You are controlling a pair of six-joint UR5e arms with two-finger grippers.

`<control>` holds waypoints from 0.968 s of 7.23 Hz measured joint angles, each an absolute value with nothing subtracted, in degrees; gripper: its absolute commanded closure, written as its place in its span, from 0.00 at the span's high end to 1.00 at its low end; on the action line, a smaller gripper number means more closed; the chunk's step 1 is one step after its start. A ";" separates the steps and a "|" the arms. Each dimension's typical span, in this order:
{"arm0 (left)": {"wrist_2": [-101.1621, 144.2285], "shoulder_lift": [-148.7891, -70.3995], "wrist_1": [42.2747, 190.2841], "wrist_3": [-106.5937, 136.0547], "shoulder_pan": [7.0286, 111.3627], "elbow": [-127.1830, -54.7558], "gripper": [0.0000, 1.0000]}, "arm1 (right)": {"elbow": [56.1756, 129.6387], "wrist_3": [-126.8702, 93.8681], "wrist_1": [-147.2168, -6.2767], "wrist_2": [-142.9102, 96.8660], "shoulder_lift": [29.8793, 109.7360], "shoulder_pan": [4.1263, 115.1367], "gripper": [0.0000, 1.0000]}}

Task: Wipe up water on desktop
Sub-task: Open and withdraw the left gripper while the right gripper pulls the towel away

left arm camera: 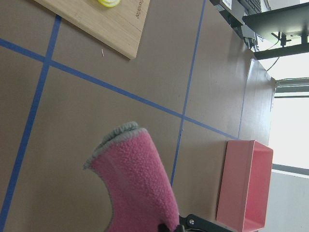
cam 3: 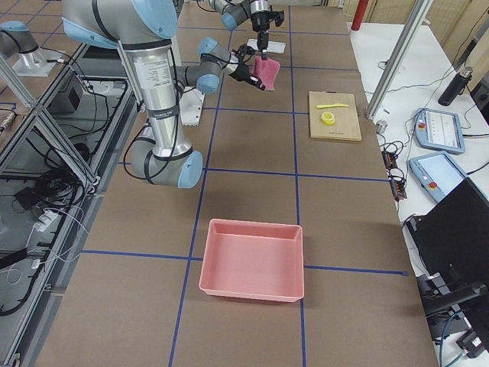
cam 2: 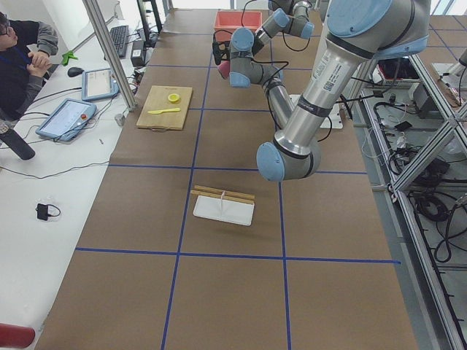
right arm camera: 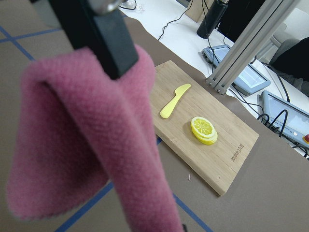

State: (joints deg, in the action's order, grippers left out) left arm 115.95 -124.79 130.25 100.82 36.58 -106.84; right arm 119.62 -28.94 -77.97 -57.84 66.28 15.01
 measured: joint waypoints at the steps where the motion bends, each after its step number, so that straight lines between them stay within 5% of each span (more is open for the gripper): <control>1: 115.91 -124.45 130.24 99.77 36.74 -107.07 0.98 | 120.37 -29.06 -78.00 -57.85 66.32 15.12 0.00; 7: 116.39 -116.30 122.16 76.19 43.53 -107.23 0.98 | 121.43 -42.19 -77.95 -61.60 66.10 21.08 0.00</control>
State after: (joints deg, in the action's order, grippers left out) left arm 116.39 -116.30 122.16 76.19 43.53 -107.23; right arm 121.43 -42.19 -77.95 -61.60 66.10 21.08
